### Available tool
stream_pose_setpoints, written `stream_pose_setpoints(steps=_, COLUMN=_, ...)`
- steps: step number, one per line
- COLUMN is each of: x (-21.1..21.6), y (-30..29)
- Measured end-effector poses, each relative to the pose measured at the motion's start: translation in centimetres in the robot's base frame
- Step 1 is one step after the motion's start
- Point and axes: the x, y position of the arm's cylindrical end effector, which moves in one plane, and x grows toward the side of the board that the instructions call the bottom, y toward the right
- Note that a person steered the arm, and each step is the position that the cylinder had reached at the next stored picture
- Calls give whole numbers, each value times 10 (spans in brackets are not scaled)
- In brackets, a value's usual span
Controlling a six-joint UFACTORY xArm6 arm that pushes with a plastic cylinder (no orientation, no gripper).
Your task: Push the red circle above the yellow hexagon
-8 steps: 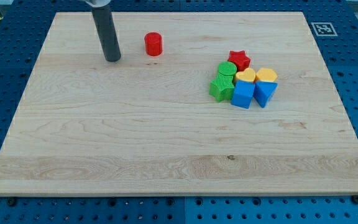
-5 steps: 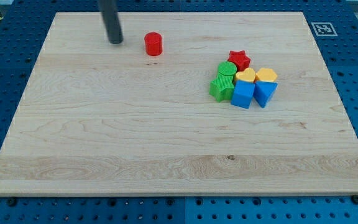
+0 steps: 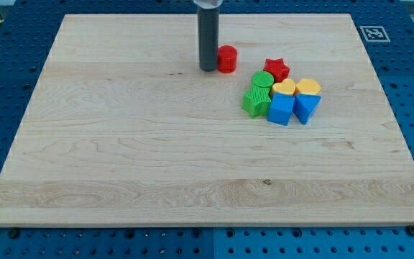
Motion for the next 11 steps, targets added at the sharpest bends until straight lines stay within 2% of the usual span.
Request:
stream_pose_setpoints(steps=2, x=26, y=12)
stream_pose_setpoints(steps=3, x=21, y=28)
stream_pose_setpoints(steps=4, x=1, y=35)
stream_pose_setpoints(steps=7, x=-11, y=35)
stream_pose_setpoints(steps=10, x=-73, y=11)
stream_pose_setpoints(steps=11, x=-76, y=35)
